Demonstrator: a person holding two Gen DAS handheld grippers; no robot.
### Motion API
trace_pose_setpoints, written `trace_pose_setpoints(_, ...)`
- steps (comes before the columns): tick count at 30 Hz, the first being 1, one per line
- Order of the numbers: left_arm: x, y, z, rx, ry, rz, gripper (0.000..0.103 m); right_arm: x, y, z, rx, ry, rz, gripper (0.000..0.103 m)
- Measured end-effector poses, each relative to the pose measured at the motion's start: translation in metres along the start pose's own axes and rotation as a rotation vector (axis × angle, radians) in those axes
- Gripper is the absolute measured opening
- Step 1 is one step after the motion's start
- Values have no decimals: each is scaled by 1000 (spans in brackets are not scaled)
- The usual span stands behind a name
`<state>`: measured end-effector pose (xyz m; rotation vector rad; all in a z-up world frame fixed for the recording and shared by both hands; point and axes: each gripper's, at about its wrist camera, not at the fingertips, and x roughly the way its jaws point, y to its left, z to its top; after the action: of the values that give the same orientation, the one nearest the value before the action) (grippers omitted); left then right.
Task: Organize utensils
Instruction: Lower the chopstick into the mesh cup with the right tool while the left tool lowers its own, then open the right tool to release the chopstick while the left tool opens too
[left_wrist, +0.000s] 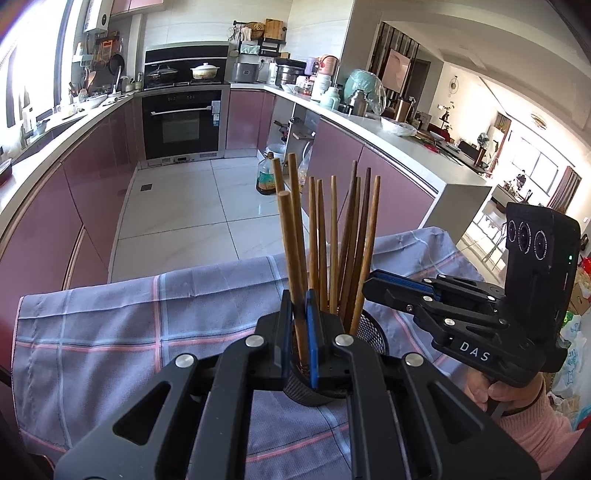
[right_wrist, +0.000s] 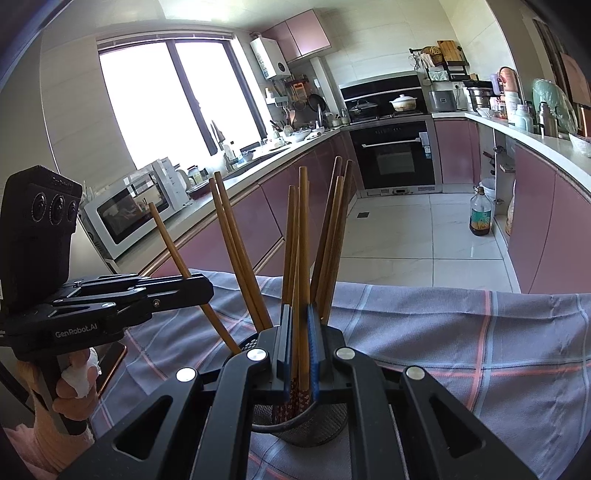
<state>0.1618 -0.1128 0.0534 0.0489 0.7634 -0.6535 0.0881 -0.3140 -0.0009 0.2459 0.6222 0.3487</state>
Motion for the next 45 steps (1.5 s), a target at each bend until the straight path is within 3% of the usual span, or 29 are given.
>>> trace_pose_setpoints(20,27,4,-8,-8,-14,68,13,2,-1,-2,16,-11,-26,10)
trace_pose_setpoints(29,27,12,-18,-43,-52,89,32,-1,4,-4,-1,-24,-43,16)
trace_pose_setpoints(37,23,12,-31,-55,-81,127,48,-7,6,-11,-21,-38,-73,32)
trace_pose_setpoints(39,20,12,-36,-61,-93,139,65,-9,6,-14,-20,-40,-76,39)
trace_pose_setpoints(45,2,7,-51,-41,-155,192,84,-20,11,-26,-43,-57,-95,57)
